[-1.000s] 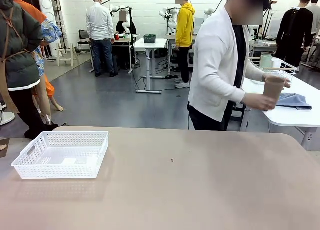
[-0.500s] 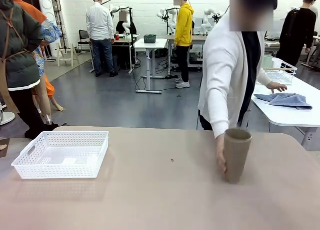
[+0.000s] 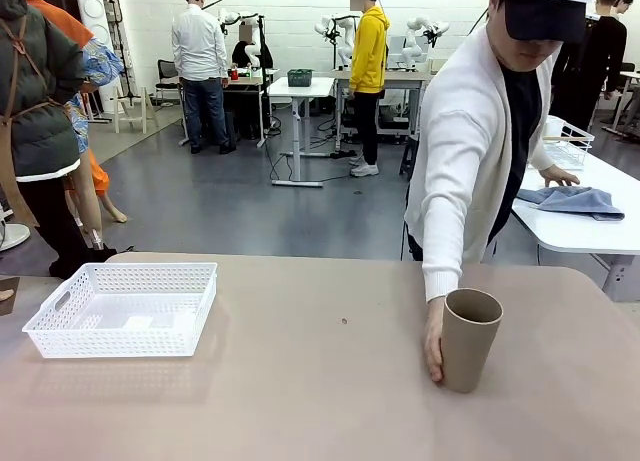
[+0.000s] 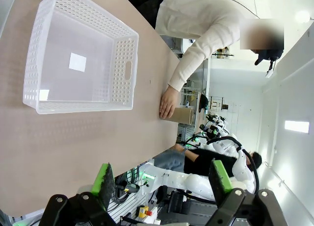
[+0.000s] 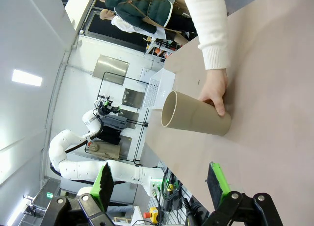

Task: Clean and organize the cups into the basket.
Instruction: Pick up the Organizing basket and move it to the center of the table, then pick up the Reusable plastic cup from the right side of the table and place it inside the Organizing basket.

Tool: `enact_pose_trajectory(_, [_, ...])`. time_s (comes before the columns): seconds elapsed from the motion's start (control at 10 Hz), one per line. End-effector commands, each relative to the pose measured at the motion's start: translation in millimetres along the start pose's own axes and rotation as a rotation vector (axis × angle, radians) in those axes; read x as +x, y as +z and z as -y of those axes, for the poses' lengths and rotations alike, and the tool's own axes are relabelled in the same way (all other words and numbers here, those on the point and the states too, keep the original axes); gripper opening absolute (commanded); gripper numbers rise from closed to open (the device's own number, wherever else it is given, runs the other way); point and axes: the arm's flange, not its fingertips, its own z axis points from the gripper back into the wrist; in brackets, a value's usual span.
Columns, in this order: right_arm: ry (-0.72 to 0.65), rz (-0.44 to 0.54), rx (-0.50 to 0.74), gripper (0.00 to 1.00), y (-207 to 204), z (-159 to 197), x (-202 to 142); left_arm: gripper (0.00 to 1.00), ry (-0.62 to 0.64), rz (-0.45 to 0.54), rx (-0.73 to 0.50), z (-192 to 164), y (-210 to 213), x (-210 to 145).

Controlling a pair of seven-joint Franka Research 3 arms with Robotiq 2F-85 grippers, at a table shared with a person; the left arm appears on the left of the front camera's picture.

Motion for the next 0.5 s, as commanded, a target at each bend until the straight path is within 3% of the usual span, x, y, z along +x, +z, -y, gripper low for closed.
enact_pose_trajectory(0.0, [-0.006, 0.004, -0.006, 1.0, -0.2, 0.6, 0.7, 1.0, -0.009, 0.006, -0.021, 0.3, 1.3, -0.3])
enact_pose_trajectory(0.4, [0.0, 0.0, 0.0, 1.0, 0.0, 0.0, 0.0, 1.0, 0.0, 0.0, 0.0, 0.0, 0.0, 0.0])
